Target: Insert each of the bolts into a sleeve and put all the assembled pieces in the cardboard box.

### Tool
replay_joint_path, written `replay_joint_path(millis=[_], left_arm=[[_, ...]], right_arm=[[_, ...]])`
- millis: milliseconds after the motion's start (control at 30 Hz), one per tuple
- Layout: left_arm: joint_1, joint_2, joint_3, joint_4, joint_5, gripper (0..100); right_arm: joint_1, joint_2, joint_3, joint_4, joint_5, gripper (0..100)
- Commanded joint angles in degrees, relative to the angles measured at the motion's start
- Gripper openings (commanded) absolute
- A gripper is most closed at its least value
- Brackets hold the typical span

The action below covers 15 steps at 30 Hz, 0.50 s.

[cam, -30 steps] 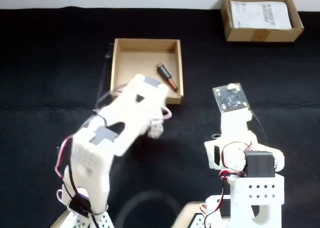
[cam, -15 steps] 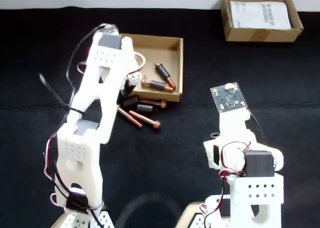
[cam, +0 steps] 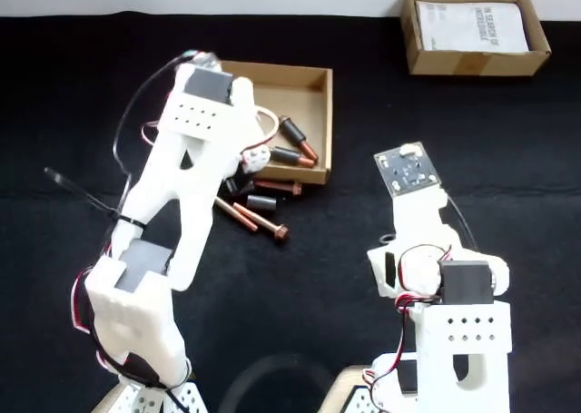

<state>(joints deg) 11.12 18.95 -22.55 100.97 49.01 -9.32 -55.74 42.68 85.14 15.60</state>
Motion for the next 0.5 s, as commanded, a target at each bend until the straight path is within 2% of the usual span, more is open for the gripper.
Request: replay_joint_path(millis=[0,200,467], left_arm=[[-1.27,-3.12,4.18,-1.41,1.93,5],[-3.12,-3.12,13.67,-7.91,2.20,21],[-7.08,-3.12,21.85,-17.49,2.20,17]], right_arm=[[-1.54,0.40,-0.75,-0.84,0.62,0.7],[-3.38,0.40,-0.75,-0.57,0.62,0.7],[-3.38,0.48,-0.75,-0.48,0.62,0.7]])
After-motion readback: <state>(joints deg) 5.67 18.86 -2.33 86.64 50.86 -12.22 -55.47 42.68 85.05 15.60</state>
